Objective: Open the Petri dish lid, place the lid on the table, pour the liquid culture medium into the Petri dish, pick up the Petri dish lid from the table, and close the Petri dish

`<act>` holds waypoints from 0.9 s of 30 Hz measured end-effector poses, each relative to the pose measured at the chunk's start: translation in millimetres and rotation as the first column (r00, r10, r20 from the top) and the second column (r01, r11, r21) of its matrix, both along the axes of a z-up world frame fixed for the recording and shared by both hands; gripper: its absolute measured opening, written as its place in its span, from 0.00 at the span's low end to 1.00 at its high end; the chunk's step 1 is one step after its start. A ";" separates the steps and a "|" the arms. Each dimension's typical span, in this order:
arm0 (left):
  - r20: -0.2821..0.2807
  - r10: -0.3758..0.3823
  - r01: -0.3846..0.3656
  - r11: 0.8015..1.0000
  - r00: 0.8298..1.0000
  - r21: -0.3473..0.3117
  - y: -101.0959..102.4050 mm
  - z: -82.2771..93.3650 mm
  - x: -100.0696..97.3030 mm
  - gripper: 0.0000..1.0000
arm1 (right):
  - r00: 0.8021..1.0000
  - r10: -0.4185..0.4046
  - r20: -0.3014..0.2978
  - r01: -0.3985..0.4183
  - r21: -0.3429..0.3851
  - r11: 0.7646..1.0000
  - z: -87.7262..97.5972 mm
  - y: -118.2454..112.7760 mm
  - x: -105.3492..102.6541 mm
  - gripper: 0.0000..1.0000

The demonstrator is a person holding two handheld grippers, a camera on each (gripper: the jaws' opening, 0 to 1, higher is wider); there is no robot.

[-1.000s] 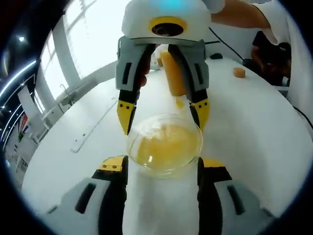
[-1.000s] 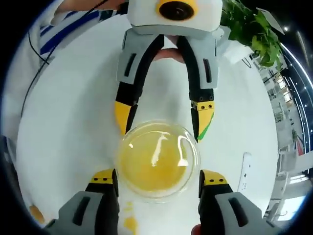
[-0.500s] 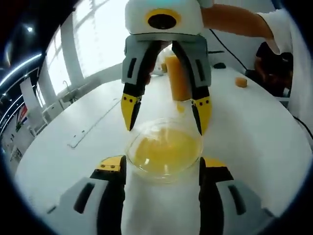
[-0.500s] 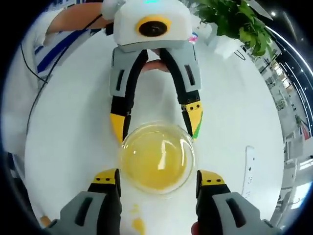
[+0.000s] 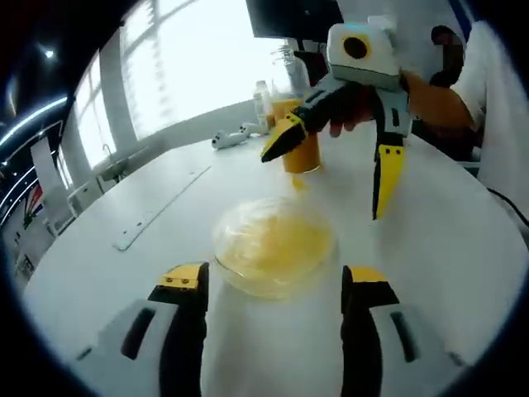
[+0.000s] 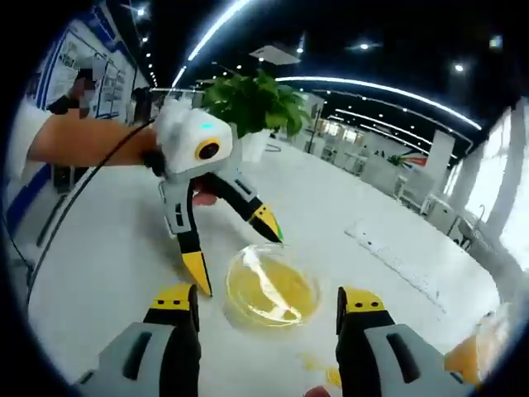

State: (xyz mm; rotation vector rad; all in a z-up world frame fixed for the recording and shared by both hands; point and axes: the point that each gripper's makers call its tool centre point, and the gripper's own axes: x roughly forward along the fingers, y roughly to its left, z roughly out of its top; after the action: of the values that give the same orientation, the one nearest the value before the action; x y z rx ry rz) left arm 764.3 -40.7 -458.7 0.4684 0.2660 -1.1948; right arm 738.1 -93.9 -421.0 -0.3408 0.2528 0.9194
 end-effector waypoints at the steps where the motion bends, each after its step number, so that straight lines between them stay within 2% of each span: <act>1: -0.002 -0.005 0.005 1.000 1.000 -0.006 0.8 0.3 -0.1 0.57 | 1.000 -0.009 -0.007 0.009 0.021 1.000 -2.1 -1.8 3.4 0.62; 5: -0.002 -0.015 0.015 0.999 1.000 -0.030 0.8 3.3 -1.9 0.58 | 0.998 0.058 -0.002 -0.058 0.041 0.998 -17.9 -2.7 10.5 0.65; 7: 0.001 -0.022 0.022 0.999 1.000 -0.030 0.2 3.1 -1.4 0.58 | 0.997 0.064 0.029 -0.066 0.054 0.996 -20.4 -1.6 16.7 0.65; 11: -0.007 -0.035 0.035 0.999 0.999 -0.038 -2.9 1.8 0.8 0.58 | 0.998 0.069 -0.015 -0.068 0.039 0.997 -37.9 -0.6 23.4 0.63; 19: -0.007 -0.054 0.054 0.998 0.999 -0.032 -5.7 3.1 2.7 0.58 | 0.997 0.071 -0.020 -0.070 0.025 0.997 -44.2 1.0 33.9 0.59; 27: -0.018 -0.115 0.115 0.993 0.993 0.021 -8.5 0.5 -2.3 0.57 | 0.996 0.093 -0.015 -0.093 0.015 0.996 -43.8 9.8 34.8 0.57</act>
State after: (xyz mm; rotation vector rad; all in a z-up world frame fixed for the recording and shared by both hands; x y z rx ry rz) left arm 762.0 -49.2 -458.2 0.4989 0.2697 -1.3099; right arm 773.0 -84.1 -464.8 -0.3345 0.2464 1.0152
